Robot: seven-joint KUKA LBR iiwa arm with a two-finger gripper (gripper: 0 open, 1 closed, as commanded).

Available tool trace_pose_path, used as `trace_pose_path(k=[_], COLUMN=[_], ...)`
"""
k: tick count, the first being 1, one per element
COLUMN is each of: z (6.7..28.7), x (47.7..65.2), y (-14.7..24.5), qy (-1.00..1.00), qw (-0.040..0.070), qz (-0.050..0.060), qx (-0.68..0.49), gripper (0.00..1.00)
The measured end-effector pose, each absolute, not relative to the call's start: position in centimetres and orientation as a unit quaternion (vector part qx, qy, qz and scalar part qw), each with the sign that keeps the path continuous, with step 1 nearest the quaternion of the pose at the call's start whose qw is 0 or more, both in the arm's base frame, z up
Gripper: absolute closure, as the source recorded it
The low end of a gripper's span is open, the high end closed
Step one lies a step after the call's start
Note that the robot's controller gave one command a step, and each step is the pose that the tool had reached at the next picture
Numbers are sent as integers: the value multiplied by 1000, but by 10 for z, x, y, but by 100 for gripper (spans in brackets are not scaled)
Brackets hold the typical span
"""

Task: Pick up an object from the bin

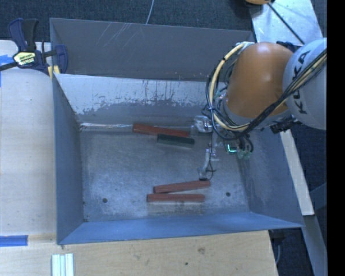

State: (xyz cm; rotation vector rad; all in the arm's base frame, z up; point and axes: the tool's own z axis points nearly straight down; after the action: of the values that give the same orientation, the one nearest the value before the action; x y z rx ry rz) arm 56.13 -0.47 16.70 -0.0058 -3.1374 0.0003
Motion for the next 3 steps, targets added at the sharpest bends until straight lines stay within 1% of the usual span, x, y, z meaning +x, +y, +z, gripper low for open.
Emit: trace_pose_path(k=[1,2,3], z=[171,91,83], x=[563,526,518], y=[-5,21,22], qy=[-1000,-1000,-1000], qw=[-2,-3,-1], qz=[0,0,0], qx=[-2,14,15], gripper=[0,0,0])
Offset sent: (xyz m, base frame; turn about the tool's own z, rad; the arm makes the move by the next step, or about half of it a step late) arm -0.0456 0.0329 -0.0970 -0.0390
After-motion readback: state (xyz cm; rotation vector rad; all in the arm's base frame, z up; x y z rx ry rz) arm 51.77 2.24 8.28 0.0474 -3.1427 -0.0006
